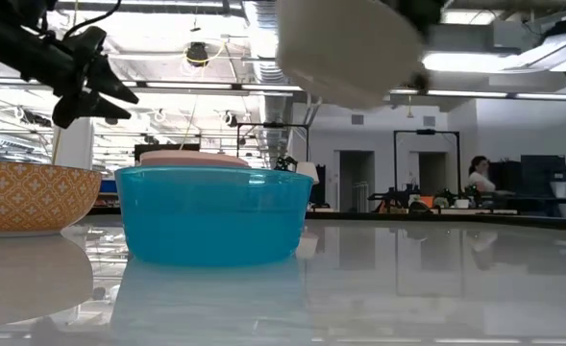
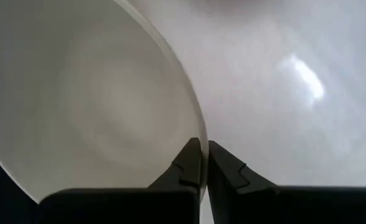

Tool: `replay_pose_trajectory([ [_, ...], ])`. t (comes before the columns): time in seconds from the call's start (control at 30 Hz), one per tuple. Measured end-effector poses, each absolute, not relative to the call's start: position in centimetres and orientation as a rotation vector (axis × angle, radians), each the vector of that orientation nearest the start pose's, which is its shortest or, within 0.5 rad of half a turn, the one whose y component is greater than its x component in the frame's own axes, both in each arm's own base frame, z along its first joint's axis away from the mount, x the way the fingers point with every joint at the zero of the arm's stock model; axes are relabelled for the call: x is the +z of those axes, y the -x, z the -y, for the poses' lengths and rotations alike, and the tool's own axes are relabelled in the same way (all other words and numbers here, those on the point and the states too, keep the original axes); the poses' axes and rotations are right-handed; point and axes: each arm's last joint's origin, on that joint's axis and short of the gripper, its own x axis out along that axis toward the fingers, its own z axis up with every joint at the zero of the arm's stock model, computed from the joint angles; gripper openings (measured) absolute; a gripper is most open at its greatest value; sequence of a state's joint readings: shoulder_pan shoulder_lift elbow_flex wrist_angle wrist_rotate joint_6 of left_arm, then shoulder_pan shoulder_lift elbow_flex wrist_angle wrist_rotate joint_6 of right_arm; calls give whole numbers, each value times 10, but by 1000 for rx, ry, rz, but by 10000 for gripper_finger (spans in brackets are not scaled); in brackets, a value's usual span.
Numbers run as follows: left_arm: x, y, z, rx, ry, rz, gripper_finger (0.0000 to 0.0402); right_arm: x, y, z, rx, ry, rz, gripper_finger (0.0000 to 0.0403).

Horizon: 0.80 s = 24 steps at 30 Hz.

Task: Nest bowls inside each other
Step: Stack the gray ceramic bowl on top of the orange bowl

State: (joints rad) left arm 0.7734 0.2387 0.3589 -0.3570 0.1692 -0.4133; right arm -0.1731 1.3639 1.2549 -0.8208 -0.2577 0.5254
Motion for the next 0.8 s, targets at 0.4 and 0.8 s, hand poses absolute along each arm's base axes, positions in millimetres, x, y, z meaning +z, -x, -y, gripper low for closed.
replay_pose_trajectory([
  [0.4,233,-65,-57,660,453,-68,183,373,-392,138,-140,-462,-715,34],
  [0.8,233,-64,-58,684,431,-73,183,316,-437,203,-232,-690,-801,35],
])
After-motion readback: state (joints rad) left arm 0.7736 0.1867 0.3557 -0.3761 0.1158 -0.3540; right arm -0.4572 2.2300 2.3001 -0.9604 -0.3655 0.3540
